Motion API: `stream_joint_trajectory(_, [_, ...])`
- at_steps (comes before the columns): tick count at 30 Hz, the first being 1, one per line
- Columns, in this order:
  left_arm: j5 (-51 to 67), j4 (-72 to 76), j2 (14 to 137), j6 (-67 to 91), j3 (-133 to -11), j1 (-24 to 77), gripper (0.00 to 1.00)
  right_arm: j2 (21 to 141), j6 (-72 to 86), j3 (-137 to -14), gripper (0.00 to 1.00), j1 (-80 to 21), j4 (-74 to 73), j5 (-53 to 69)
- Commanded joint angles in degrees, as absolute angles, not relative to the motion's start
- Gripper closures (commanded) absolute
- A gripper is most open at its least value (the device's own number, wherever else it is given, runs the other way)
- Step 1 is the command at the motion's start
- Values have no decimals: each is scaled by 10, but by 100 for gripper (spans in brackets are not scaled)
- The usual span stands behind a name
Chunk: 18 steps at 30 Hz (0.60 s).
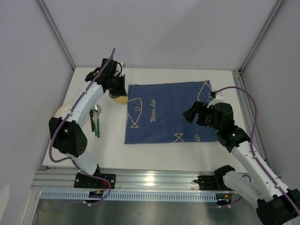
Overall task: Set the dinner table for one person
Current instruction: Pick up the cup at the center of the board, then place the cup at the center of the board.
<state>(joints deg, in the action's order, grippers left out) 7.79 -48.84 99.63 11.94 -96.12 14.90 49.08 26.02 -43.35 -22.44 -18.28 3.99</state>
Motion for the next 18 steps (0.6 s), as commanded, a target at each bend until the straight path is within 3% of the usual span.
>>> stream_joint_trajectory(1, [87, -457, 901, 98, -888, 186, 99, 489, 257, -447, 1, -229, -160, 48])
stream_joint_trajectory(9, [31, -449, 820, 106, -783, 320, 99, 486, 261, -445, 0, -229, -163, 48])
stream_joint_trajectory(18, [3, -446, 787, 131, -711, 403, 99, 476, 261, -446, 0, -231, -168, 36])
